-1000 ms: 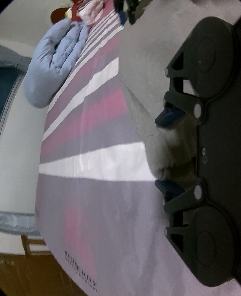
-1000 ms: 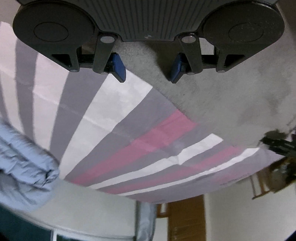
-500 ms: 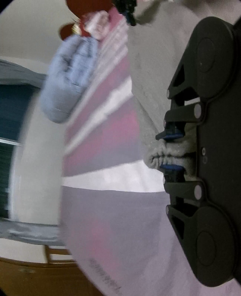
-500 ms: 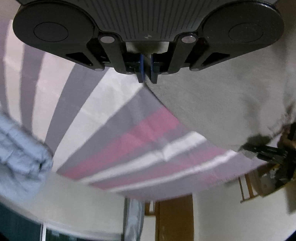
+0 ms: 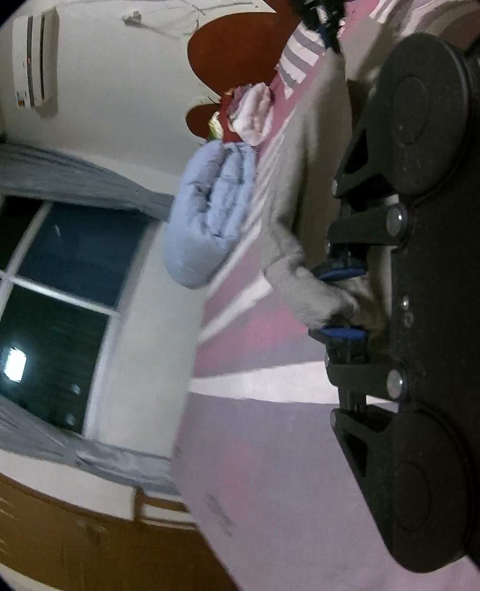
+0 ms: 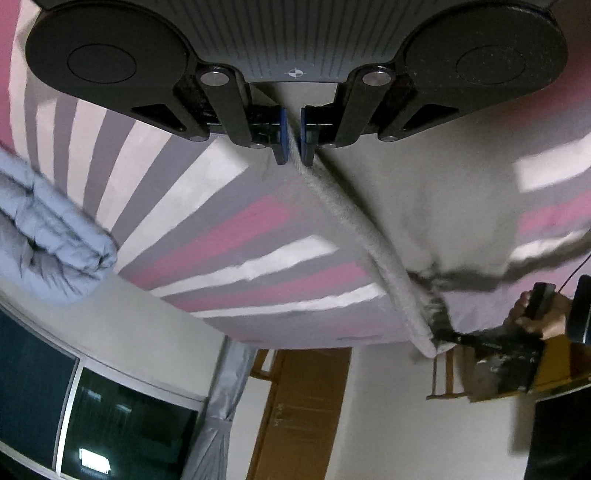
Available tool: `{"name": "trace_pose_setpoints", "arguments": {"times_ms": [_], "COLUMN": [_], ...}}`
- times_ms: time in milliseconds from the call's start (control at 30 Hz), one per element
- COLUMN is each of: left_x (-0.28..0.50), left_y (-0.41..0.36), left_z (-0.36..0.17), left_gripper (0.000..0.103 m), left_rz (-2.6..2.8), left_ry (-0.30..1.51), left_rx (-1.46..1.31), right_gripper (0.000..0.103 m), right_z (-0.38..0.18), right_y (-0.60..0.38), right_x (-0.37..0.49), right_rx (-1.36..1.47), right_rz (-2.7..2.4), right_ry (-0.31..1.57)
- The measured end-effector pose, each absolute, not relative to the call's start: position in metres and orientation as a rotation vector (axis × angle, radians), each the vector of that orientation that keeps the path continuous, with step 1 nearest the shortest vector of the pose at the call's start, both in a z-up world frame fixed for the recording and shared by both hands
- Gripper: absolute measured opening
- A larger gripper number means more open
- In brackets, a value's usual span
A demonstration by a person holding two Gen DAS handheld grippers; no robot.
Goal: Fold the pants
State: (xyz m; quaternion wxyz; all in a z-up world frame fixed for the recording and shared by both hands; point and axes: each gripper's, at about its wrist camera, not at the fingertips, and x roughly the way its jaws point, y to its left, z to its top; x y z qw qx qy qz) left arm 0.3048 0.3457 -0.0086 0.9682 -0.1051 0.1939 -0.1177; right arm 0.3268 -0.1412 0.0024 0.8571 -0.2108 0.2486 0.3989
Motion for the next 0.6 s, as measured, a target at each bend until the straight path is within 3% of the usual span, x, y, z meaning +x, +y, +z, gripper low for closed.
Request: {"name": "trace_pose_setpoints", "arguments": {"times_ms": [100,267,300,367,400,600], "left_x": [0.279,0.232,0.223,0.214,0.214,0.239], "left_y": [0.34,0.339,0.338,0.336,0.334,0.326], "left_z": [-0.028,-0.035,-0.031,-0.025,-0.022,-0.026], "left_gripper": [0.028,0.026,0.026,0.027,0.027,0.027], "left_rz": [-0.152,0.047,0.075,0.075,0.073,0.071], "left_ry": [0.495,0.574,0.557,0.535,0.541,0.567], "left_rx": [-0.224,-0.338,-0.383,-0.462,-0.504,-0.615], "right_gripper": [0.007,0.008,0.012,0.043,0.062,0.063], "right_z": [-0.038,-0.062,-0.062,-0.062,-0.062,-0.061], "right_y": [-0.139,-0.163,-0.171,-0.185,-0.19,-0.191], "right_x": [0.288,0.245,0.242,0.237,0.237,0.264], "right_rx": [-0.419,-0.136,-0.054,0.097,0.162,0.405], "right_rz": [0.782,0.618,0.59,0.523,0.497,0.397], "right_ry": [0.564,0.584,0.588,0.588,0.579,0.602]}}
